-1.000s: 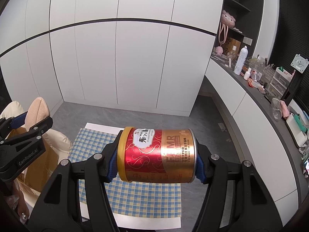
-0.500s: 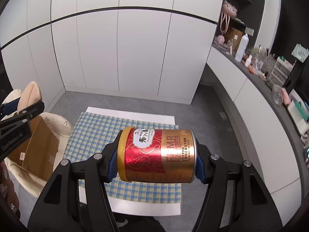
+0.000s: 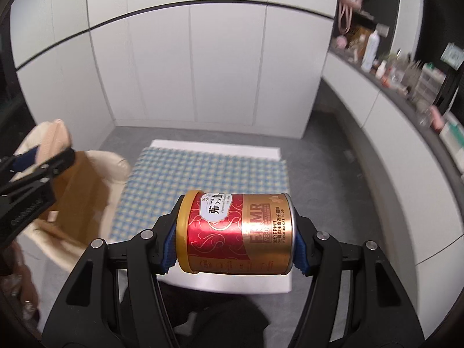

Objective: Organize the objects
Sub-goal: 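Carry the sponge puff with the left tool while the right tool carries the can toward the box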

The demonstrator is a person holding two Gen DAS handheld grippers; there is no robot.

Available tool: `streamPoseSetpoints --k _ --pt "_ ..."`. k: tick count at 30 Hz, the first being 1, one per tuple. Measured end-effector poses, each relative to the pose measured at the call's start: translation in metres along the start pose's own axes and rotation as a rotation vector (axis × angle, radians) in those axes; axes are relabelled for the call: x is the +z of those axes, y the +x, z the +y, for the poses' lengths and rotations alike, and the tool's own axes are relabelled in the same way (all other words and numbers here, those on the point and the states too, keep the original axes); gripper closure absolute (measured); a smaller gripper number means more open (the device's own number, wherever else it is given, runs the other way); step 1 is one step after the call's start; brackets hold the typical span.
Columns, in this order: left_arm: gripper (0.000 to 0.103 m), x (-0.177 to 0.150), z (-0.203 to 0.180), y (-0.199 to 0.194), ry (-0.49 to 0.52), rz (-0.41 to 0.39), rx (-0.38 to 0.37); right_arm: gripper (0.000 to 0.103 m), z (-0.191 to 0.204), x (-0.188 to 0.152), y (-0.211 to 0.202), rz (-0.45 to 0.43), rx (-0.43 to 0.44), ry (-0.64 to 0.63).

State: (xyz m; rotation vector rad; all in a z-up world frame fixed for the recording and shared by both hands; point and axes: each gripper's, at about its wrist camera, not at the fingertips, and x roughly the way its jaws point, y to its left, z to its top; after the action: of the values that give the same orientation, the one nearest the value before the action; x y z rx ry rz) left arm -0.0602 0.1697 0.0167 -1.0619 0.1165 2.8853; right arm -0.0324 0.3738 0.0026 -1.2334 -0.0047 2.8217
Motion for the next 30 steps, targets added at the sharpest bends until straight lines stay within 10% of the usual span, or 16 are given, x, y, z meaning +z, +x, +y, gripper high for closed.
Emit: streamPoseSetpoints --k 30 --pt "0.044 -0.124 0.025 -0.037 0.080 0.126 0.006 0.039 0.042 -0.132 -0.031 0.101 0.031 -0.147"
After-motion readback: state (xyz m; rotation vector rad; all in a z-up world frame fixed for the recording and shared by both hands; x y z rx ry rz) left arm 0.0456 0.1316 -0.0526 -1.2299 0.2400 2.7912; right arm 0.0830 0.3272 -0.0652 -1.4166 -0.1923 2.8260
